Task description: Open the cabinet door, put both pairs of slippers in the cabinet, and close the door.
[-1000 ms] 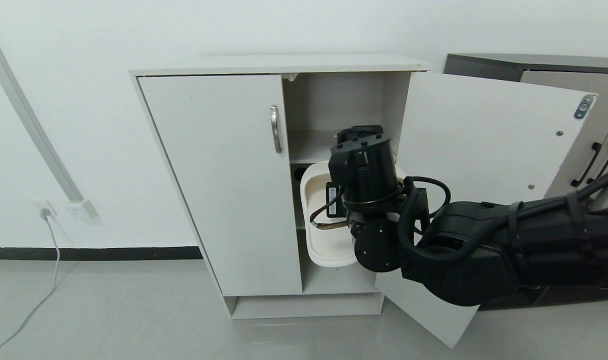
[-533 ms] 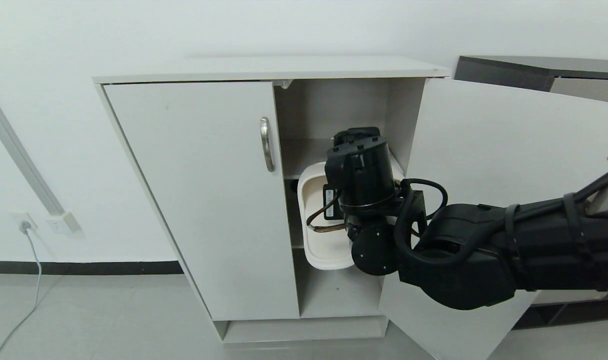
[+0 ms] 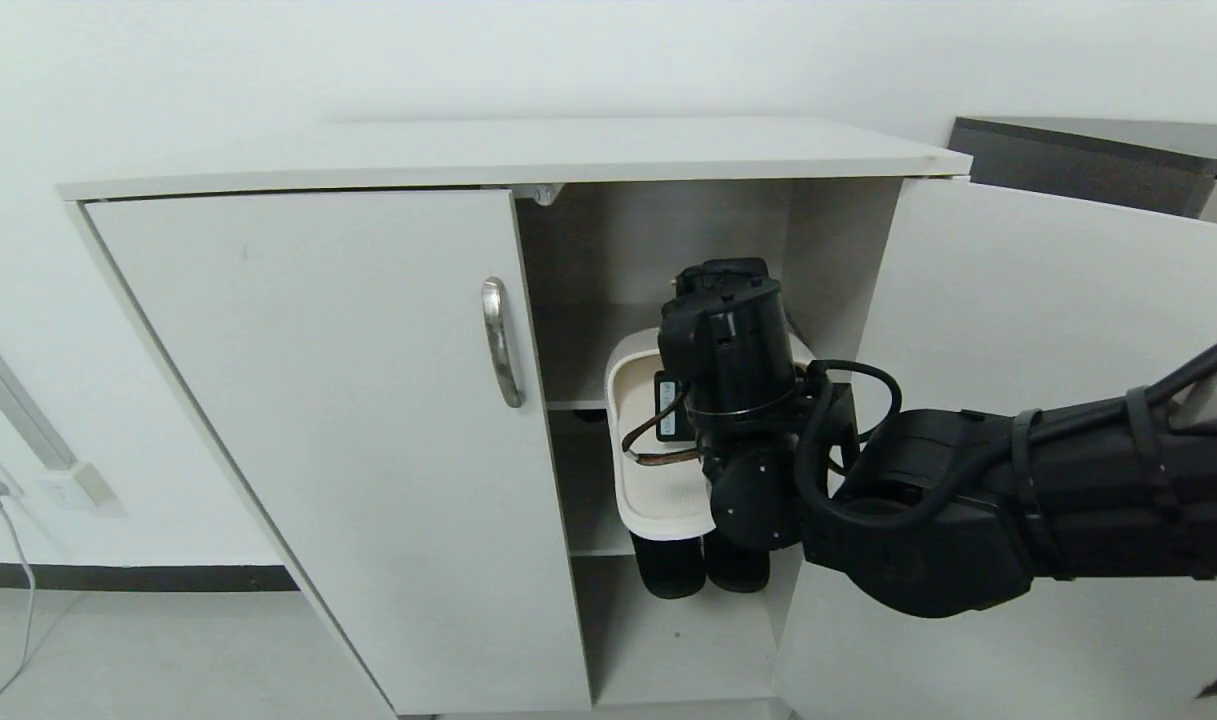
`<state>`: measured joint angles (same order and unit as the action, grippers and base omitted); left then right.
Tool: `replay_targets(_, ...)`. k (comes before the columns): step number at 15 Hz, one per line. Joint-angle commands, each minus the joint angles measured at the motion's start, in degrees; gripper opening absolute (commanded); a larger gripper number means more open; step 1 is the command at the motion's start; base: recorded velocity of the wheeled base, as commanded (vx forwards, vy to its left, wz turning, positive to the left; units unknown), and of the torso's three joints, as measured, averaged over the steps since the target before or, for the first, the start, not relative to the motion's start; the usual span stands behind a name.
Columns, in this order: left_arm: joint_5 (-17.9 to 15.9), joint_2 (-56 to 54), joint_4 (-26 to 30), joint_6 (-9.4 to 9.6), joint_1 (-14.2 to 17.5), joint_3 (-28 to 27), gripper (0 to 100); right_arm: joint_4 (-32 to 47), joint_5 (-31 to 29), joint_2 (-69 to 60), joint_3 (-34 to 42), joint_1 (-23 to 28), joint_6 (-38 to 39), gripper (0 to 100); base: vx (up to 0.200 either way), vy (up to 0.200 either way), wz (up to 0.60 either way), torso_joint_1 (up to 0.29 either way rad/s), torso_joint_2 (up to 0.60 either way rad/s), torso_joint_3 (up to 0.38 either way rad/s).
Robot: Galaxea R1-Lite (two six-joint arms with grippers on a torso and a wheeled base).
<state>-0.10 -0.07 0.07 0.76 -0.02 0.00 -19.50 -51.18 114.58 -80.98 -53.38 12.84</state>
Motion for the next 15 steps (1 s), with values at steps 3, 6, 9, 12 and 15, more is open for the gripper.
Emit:
replay_targets(3,-0.1,0.1,-0.1,-0.05,0.0,0.0,0,0.0,0.2,-0.2,0.6,-0.2,-0.2,0,0.000,0.000,0.00,0.000,0.00,0.000)
replay_targets(6,-0.1,0.1,0.0,-0.05,0.0,0.0,0,0.1,2.5,0.2,-0.6,0.3,-0.2,0,0.000,0.000,0.00,0.000,0.00,0.000)
replay_targets(9,-0.1,0.1,0.0,-0.05,0.0,0.0,0,1.0,3.0,2.8,-5.6,2.3,-2.2,0,0.000,0.000,0.00,0.000,0.00,0.000)
replay_targets(12,-0.1,0.1,0.0,-0.14,0.1,0.0,0,2.0,3.9,6.9,-11.9,3.6,-4.1,0,0.000,0.000,0.00,0.000,0.00,0.000)
replay_targets(15,-0.1,0.1,-0.1,-0.23,0.1,0.0,0,4.7,5.2,10.8,-18.7,5.5,-4.2,0,0.000,0.000,0.00,0.000,0.00,0.000)
